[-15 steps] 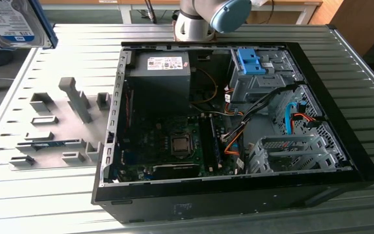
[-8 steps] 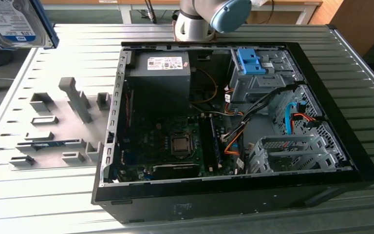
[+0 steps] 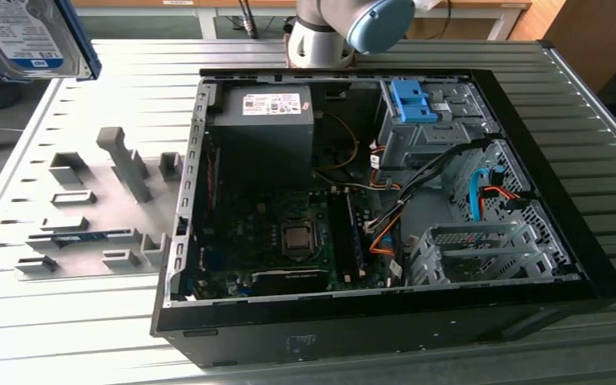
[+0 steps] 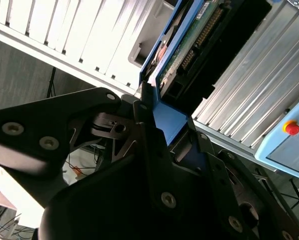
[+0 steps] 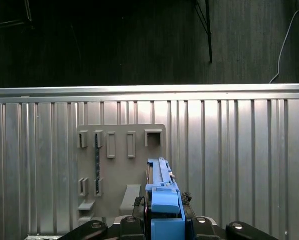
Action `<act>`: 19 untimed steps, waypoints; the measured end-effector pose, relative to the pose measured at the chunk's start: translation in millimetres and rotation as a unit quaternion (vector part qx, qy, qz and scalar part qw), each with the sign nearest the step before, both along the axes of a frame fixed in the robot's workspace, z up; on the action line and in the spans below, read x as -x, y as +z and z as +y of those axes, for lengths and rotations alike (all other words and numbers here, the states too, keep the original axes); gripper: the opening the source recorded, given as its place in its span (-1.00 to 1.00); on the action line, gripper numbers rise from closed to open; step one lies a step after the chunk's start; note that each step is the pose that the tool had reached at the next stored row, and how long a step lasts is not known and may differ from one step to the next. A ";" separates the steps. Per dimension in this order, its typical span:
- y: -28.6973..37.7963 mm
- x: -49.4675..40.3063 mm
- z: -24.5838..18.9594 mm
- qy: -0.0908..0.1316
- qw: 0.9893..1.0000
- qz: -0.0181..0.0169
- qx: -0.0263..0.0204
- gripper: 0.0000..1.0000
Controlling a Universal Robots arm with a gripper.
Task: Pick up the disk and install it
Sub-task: 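Pick up the disk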
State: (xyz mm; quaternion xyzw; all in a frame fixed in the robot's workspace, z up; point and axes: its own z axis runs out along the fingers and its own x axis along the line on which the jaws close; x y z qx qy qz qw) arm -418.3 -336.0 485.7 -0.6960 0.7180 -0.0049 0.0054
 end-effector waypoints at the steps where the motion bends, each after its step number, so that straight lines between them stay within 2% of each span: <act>1: 0.0 -0.5 0.0 0.000 1.000 0.000 0.000 -0.27; 19: 0.0 -8.2 0.0 0.000 1.000 0.000 0.000 -0.27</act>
